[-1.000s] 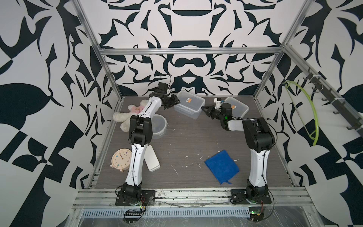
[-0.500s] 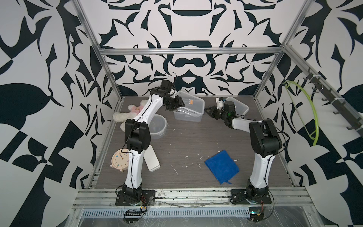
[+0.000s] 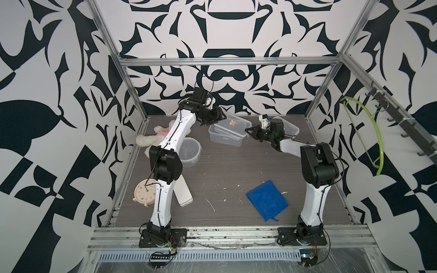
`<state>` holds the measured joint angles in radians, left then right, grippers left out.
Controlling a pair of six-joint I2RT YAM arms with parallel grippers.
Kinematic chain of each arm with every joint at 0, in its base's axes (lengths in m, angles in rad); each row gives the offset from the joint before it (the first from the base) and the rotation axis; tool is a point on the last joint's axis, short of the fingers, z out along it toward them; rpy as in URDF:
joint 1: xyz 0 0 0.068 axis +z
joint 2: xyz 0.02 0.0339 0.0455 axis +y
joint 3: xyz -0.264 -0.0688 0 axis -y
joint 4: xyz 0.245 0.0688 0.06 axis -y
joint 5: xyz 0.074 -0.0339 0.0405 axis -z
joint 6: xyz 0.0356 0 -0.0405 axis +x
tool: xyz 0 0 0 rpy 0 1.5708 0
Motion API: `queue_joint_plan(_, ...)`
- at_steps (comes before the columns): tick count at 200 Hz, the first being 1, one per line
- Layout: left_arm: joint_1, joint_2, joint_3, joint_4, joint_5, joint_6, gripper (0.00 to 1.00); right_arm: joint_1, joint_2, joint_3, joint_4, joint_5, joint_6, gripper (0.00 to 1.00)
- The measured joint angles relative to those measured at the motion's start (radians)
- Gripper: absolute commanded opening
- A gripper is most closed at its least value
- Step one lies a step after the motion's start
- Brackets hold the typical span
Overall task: Wipe the insides of the lunch boxes
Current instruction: Open the lid of the lunch box.
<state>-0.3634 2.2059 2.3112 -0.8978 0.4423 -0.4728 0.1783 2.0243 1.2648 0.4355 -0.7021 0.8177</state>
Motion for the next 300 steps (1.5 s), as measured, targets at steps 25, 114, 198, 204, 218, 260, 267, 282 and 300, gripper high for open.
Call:
queue_joint_plan(25, 0.0, 0.01, -0.001, -0.005, 0.0, -0.001, 0.62, 0.0, 0.026, 0.018, 0.001, -0.013, 0.006, 0.08)
queue_joint_plan(114, 0.0, 0.113, 0.166, 0.138, 0.023, -0.113, 0.66, 0.0, -0.05, 0.041, -0.141, -0.013, -0.077, 0.18)
queue_joint_plan(198, -0.018, 0.359, 0.172, 0.381, 0.095, -0.267, 0.62, -0.003, -0.083, 0.056, -0.184, 0.013, -0.124, 0.37)
queue_joint_plan(204, -0.019, 0.364, 0.164, 0.407, 0.113, -0.269, 0.62, -0.006, -0.093, 0.044, -0.187, 0.021, -0.127, 0.43)
queue_joint_plan(218, -0.019, 0.351, 0.162, 0.421, 0.108, -0.269, 0.62, -0.014, -0.127, 0.011, -0.2, 0.043, -0.139, 0.55)
queue_joint_plan(260, -0.023, 0.341, 0.114, 0.447, 0.11, -0.262, 0.6, -0.067, -0.169, -0.023, -0.199, 0.077, -0.141, 0.99)
queue_joint_plan(267, -0.023, 0.335, 0.102, 0.454, 0.11, -0.261, 0.6, -0.074, -0.161, -0.029, -0.184, 0.078, -0.136, 1.0)
queue_joint_plan(282, -0.023, 0.325, 0.082, 0.464, 0.112, -0.26, 0.6, -0.089, -0.117, -0.033, -0.136, 0.066, -0.104, 0.99)
queue_joint_plan(300, -0.023, 0.32, 0.069, 0.472, 0.113, -0.257, 0.6, -0.098, -0.031, -0.034, -0.044, 0.046, -0.045, 0.98)
